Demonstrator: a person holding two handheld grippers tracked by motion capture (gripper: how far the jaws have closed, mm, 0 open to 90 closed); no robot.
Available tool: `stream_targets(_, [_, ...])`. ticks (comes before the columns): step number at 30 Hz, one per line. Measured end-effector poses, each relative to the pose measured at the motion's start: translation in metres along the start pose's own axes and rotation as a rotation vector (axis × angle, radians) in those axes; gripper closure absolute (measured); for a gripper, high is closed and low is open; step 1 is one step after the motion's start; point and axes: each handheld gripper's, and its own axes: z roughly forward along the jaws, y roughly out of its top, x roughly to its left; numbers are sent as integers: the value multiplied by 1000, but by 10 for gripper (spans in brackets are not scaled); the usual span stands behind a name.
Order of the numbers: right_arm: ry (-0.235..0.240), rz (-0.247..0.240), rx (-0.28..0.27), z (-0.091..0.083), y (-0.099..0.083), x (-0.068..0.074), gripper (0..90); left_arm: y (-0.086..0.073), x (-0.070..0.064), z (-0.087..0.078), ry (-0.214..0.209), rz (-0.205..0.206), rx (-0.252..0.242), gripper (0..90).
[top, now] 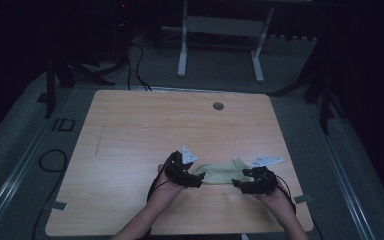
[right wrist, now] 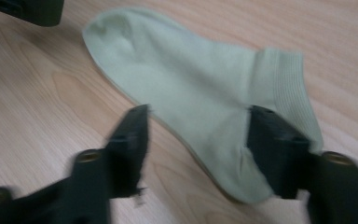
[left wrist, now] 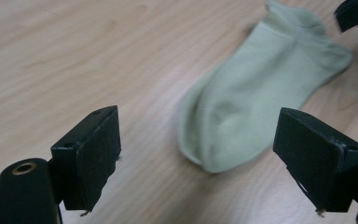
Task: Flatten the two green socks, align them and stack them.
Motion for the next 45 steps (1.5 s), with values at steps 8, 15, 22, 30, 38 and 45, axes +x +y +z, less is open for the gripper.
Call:
stream_targets(8, [76, -58, -11, 2, -1, 9, 146, -23, 8, -8, 3, -27, -31, 16])
stream_targets(15, [88, -120, -61, 0, -12, 10, 131, -46, 19, -21, -22, -94, -29, 16])
stream_targets(22, [76, -93, -79, -7, -23, 2, 131, -64, 28, -37, 1, -108, -39, 16])
stream_targets(30, [55, -63, -60, -12, -46, -8, 133, -95, 52, -65, 49, -127, -51, 16])
stream_targets(38, [82, -60, -54, -15, -59, -5, 134, -111, 66, -76, 96, -141, -40, 16])
stream_targets(45, [98, -87, -71, -19, -67, -1, 136, -122, 73, -82, 115, -177, -38, 16])
